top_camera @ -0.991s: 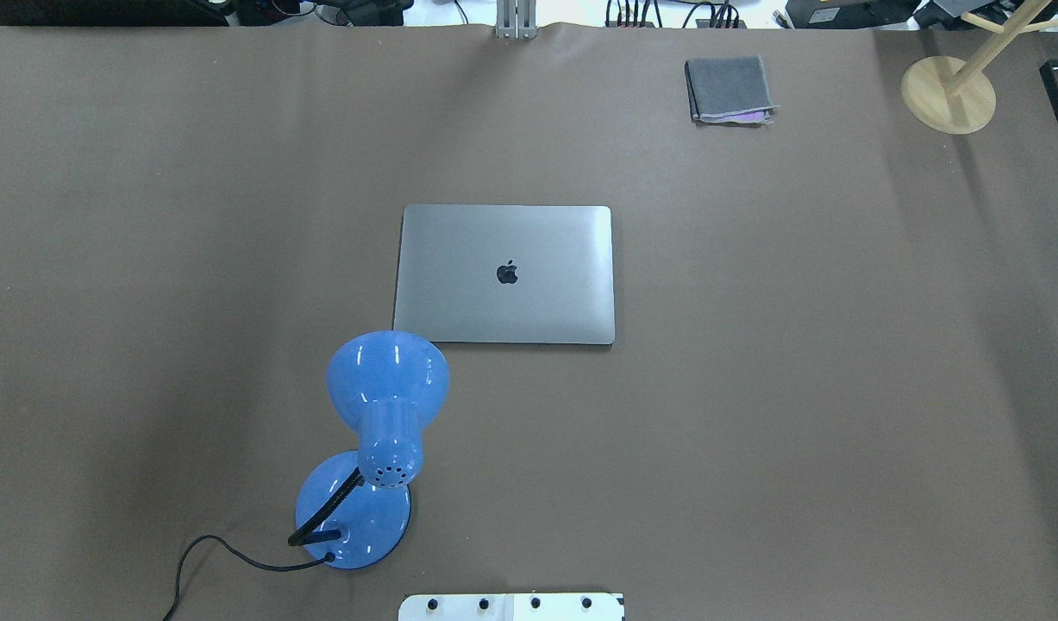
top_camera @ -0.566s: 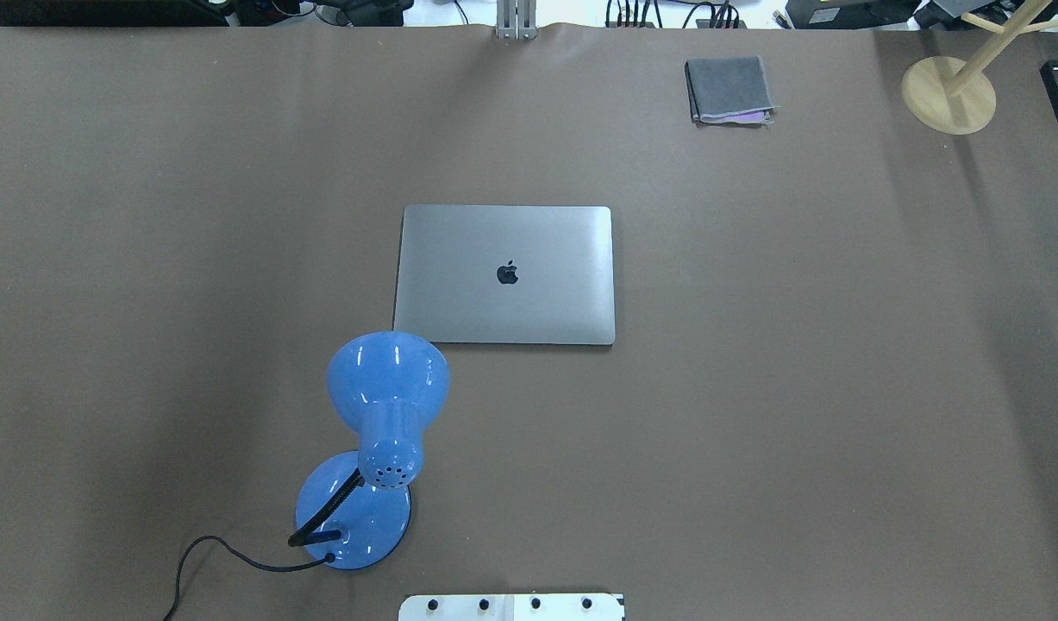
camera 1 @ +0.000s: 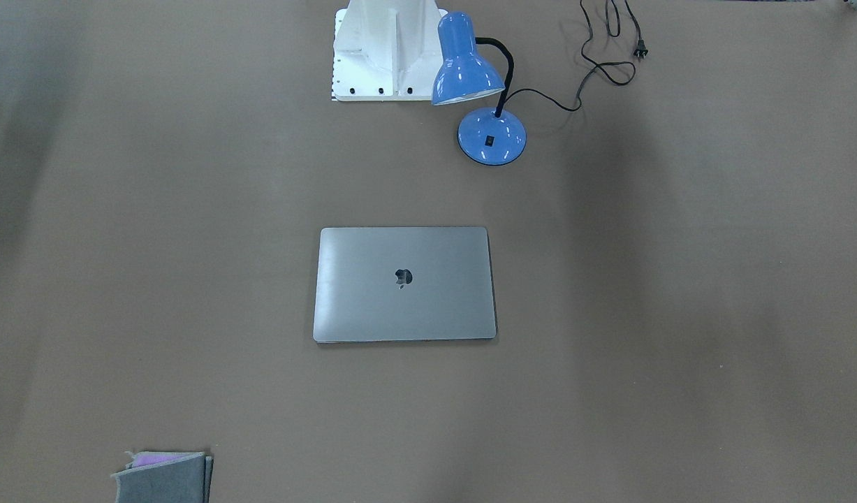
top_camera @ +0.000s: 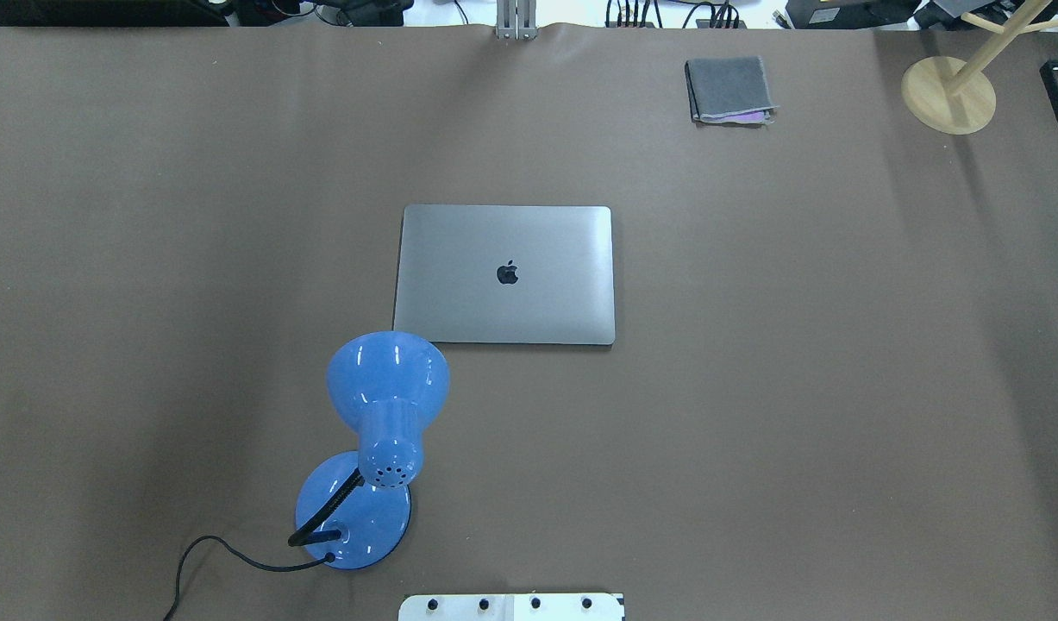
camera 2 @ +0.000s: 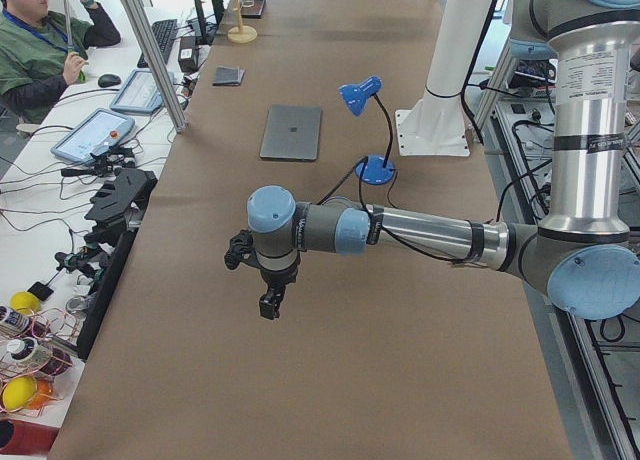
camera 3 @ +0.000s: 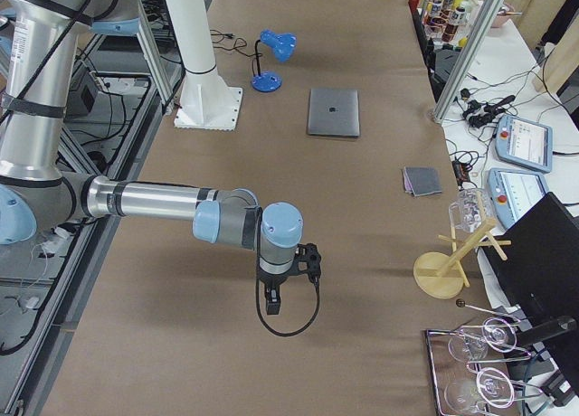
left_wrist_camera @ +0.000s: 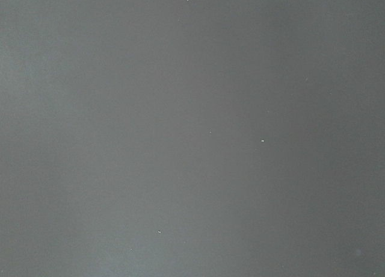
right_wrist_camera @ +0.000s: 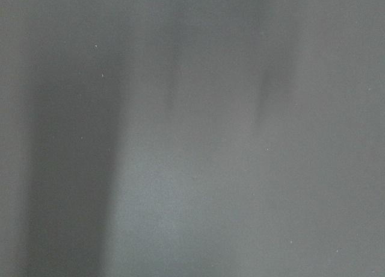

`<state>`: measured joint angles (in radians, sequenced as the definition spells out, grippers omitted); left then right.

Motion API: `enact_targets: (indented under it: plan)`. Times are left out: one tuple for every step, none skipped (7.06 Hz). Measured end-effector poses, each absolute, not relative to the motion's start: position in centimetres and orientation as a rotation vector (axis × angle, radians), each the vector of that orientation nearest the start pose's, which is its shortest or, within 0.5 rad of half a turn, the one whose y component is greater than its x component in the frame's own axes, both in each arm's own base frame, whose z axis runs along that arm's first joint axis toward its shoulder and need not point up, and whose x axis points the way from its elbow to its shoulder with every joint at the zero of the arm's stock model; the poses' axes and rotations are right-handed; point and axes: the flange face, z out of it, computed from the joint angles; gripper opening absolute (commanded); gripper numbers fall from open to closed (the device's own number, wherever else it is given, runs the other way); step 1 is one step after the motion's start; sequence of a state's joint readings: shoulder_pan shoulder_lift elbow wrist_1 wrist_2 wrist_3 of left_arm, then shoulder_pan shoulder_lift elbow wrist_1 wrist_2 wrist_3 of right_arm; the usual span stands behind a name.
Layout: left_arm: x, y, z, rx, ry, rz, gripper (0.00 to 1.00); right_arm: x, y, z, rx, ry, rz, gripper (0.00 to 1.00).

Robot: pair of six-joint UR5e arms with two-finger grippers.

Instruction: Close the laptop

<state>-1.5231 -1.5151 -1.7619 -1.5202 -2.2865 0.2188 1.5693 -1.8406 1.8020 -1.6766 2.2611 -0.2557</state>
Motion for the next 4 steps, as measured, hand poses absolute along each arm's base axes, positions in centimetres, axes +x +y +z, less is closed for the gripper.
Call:
enact_targets:
  plan:
    - [-4.55,-47.33,60.04,0.142,0.708,0.285,0.98,6.92,-36.58,67.79,-0.051,-0.703,-0.196,1.00]
    - [-4.56,-47.34,60.04,0.143,0.707,0.286,0.98,6.92,-36.56,67.83,-0.053,-0.704,-0.194,1.00]
    - [-4.56,-47.35,59.99,0.144,0.707,0.286,0.98,6.92,-36.54,67.87,-0.054,-0.704,-0.191,1.00]
    - [-4.55,-47.36,59.95,0.144,0.707,0.286,0.98,6.92,-36.53,67.91,-0.056,-0.704,-0.189,1.00]
